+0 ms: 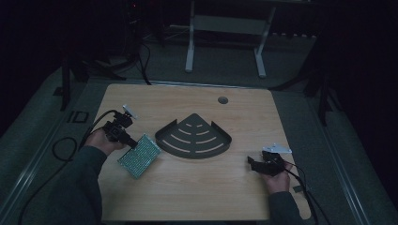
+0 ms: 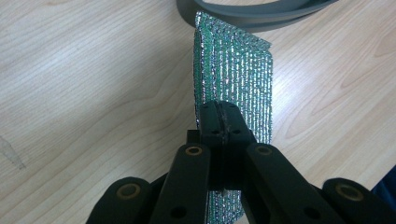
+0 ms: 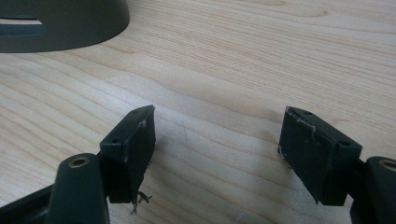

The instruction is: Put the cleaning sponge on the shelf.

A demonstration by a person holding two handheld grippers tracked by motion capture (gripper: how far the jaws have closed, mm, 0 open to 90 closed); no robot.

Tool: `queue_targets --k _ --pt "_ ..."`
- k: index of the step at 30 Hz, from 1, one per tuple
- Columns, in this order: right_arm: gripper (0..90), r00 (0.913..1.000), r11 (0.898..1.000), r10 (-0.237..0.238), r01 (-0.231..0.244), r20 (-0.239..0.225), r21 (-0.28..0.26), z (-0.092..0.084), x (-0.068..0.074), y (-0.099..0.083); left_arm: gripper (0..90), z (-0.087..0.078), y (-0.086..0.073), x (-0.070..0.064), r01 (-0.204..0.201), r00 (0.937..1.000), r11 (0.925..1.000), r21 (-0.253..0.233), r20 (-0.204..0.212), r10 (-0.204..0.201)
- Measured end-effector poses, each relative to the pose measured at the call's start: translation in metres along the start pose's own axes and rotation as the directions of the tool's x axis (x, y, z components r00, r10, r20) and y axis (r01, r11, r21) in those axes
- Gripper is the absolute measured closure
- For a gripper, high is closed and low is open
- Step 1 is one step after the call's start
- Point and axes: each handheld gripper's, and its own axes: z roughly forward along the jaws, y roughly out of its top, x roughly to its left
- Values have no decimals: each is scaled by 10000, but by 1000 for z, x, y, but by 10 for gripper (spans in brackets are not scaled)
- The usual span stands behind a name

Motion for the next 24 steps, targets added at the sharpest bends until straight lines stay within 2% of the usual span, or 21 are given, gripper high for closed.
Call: queue_targets --k 14,24 --pt "265 10000 10000 19 -19 -2 -2 0 0 0 900 -11 8 0 -126 9999 9998 -131 39 127" --pt "265 10000 10000 12 -12 0 -1 0 0 0 900 -19 22 -4 -341 9994 9992 -185 -43 340"
